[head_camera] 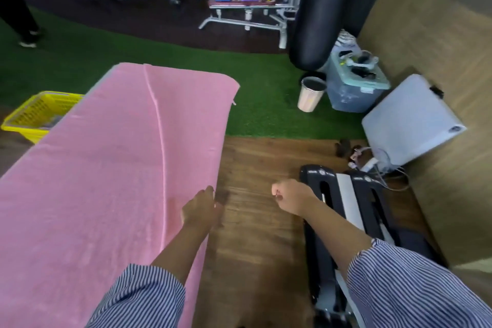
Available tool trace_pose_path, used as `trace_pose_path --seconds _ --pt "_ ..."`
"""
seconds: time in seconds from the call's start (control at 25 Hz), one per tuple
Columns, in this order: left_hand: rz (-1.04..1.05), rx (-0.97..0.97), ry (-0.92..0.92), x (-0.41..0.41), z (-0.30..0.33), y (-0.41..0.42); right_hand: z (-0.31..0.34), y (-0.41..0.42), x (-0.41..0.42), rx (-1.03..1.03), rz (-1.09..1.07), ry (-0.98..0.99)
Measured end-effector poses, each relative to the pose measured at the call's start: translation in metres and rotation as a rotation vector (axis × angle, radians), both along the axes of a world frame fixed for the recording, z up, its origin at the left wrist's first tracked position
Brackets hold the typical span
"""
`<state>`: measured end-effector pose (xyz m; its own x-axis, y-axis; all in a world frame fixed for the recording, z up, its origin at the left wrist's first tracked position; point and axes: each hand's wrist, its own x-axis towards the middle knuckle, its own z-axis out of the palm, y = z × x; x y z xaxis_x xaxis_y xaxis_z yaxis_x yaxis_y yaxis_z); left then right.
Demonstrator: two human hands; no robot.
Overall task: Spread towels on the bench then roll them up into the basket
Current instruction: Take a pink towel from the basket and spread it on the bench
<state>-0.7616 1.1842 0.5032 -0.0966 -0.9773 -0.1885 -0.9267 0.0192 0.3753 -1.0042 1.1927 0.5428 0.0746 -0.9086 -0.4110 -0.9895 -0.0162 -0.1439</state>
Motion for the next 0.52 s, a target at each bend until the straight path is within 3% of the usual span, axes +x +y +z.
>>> trace_pose_path --seconds 0.52 --pt "0.502 -0.041 -0.049 -0.014 0.005 -0.216 -0.001 -0.336 -0.03 -0.133 0.349 0.041"
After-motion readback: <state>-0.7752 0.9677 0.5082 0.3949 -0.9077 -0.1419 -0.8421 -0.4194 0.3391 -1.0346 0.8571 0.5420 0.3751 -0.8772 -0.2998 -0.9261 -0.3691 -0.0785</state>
